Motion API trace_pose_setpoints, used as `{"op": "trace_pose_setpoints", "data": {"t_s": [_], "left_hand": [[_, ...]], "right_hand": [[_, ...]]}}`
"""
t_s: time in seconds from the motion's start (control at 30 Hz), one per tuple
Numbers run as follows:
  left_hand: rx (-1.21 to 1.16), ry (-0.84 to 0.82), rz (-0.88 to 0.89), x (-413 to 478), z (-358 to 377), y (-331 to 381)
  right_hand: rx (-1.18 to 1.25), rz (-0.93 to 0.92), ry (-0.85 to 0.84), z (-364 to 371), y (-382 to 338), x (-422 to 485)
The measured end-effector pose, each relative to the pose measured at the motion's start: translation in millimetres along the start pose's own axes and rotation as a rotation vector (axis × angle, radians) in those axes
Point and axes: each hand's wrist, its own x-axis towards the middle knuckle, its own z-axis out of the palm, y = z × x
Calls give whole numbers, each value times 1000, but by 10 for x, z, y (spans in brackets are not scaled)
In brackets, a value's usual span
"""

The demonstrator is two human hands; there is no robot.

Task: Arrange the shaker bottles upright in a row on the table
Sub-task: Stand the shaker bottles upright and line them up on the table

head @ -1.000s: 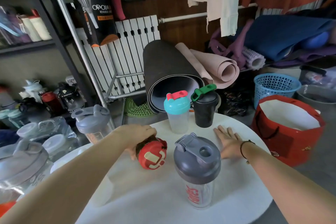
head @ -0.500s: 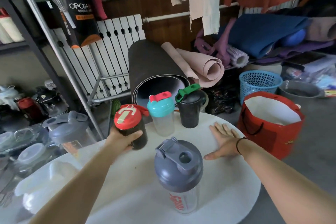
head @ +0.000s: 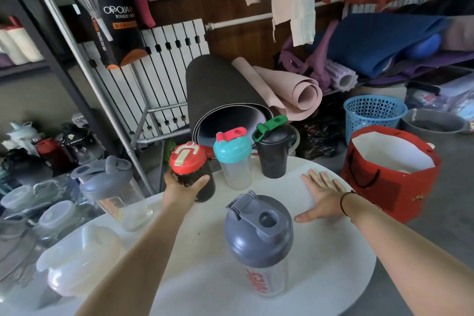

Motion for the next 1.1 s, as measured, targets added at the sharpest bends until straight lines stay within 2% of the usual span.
{"op": "trace_pose_setpoints", "data": {"t_s": [0.23,0.33,0.43,0.6,0.73,0.9,1.0,1.1], "left_hand": [[-63,44,22,-10,73,12],[-20,37,76,28,-5,-17],[-22,-24,119,68,-109,-47],[-247,-229,98,86,-174,-70],[-188,-316,116,64,-165,-39],[-124,-350,108,91,-204,-8],[10,-289,125,68,-225,-22],[10,-228,-24,-66,-163,-97]], "right_hand": [[8,5,8,18,9,20],[8,1,13,27,17,24],[5,0,15,27,18,20],[3,3,13,14,10,6],[1,3,9,11,3,-8],[-7,0,2,16,13,9],[-9,-3,6,37,25,0],[3,-6,22,92,41,-46]]}}
